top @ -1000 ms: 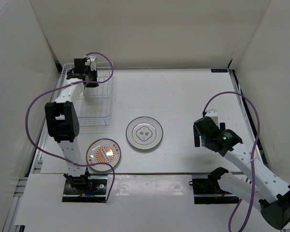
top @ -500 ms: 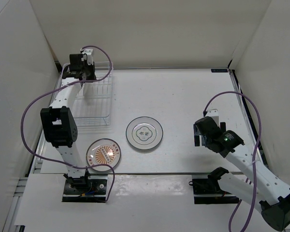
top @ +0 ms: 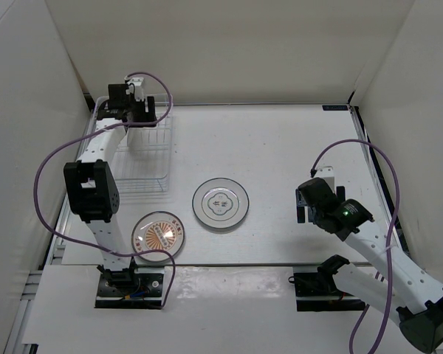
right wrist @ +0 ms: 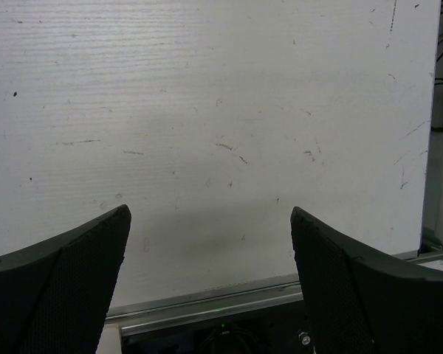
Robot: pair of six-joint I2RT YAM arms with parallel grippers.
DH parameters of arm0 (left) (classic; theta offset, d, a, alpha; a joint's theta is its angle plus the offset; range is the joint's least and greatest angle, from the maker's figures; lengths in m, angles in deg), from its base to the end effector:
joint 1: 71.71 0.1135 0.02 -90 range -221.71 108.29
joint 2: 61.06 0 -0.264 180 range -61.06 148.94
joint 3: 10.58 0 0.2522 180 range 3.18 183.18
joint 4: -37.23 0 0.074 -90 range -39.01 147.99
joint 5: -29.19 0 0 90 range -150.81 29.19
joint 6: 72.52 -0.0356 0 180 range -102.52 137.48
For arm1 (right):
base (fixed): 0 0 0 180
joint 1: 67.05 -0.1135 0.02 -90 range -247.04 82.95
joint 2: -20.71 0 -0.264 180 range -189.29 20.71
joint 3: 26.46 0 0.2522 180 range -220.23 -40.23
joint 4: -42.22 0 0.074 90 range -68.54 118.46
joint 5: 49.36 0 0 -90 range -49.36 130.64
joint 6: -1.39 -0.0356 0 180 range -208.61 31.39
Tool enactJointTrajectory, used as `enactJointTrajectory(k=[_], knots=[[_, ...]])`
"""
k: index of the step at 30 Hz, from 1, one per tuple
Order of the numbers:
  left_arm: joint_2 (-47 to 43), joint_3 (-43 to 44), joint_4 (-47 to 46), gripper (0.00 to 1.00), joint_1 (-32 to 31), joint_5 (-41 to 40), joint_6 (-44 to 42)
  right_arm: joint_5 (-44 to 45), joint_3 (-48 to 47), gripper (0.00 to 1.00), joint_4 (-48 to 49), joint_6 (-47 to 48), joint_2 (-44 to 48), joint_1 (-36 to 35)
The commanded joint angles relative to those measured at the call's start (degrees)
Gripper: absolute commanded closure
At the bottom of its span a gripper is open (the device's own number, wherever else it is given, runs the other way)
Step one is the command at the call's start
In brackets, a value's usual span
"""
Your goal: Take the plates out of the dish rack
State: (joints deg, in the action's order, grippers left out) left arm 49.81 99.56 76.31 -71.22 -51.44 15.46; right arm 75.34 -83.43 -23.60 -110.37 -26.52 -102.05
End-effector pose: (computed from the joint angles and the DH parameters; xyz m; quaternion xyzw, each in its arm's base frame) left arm 0.4501 -0.0019 0.2871 0.0467 0.9020 -0.0647 0.4242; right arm 0.1320 0.0677 0.2643 -0.0188 0.9169 -0.1186 0.3805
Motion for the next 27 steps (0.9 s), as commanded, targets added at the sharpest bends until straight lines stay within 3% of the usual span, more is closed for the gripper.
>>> enactJointTrajectory(k=[1,6,9,14,16,22,27], knots=[[-5.84,1.53,-1.15,0.15,0.12,-2.41,-1.14,0.72,0.48,0.10,1.86,0.67,0.99,-0.07],[-3.03,5.92,2.18,0.17,2.14,-1.98,0.17,0.55,0.57,0.10,2.40,1.54,0.82,-0.24],[-4.69,1.63,-1.41,0.17,2.14,-2.34,0.35,0.90,0.57,0.10,2.22,1.45,0.90,-0.07],[-1.71,4.60,0.69,0.17,2.58,-2.95,-0.35,0.81,0.57,0.10,2.13,1.37,0.90,-0.15],[-0.05,5.58,0.78,0.30,2.85,-2.25,-0.35,0.81,0.75,0.10,2.22,1.54,0.90,-0.24],[3.03,5.84,0.52,0.45,3.20,-2.07,-0.53,0.55,0.66,0.10,2.31,1.63,0.20,-0.24],[5.58,6.80,0.60,0.49,4.08,-2.07,-0.97,0.63,0.57,0.10,2.39,1.98,0.38,-0.15]])
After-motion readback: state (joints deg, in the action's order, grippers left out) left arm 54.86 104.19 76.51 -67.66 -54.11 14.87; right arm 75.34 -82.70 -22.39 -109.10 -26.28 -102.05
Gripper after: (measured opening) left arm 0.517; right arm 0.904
